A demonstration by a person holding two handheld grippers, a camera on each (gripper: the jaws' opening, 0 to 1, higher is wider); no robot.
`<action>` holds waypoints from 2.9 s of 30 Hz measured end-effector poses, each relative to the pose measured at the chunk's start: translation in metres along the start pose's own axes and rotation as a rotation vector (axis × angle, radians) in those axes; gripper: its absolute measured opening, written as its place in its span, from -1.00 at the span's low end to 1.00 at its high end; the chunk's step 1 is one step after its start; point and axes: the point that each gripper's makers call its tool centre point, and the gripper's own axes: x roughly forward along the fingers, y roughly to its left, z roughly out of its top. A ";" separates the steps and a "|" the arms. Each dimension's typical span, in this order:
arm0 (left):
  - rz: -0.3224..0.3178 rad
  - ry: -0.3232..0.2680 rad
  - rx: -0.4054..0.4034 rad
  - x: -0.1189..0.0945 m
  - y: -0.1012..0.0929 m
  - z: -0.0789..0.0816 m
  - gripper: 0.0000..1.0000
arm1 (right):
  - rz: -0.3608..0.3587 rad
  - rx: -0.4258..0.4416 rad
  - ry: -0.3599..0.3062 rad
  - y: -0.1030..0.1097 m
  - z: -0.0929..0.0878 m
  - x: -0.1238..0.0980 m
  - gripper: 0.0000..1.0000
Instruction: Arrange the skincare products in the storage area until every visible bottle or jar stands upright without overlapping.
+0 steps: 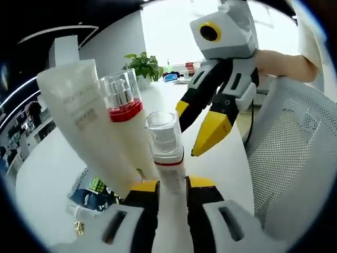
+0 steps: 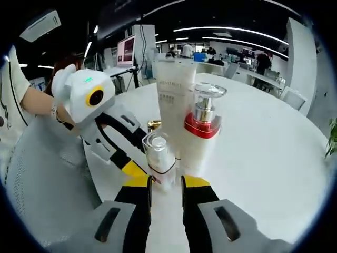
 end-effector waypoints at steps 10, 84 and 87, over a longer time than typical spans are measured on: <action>-0.013 0.030 -0.021 -0.001 -0.003 -0.004 -0.95 | 0.041 -0.038 0.083 -0.002 -0.014 0.017 -0.76; 0.153 0.070 -0.038 -0.086 0.025 -0.002 -0.57 | -0.074 -0.058 0.010 -0.001 0.010 -0.012 -0.58; 0.156 0.045 -0.091 -0.097 0.028 0.000 -0.50 | -0.086 -0.041 -0.029 0.003 0.021 -0.018 -0.55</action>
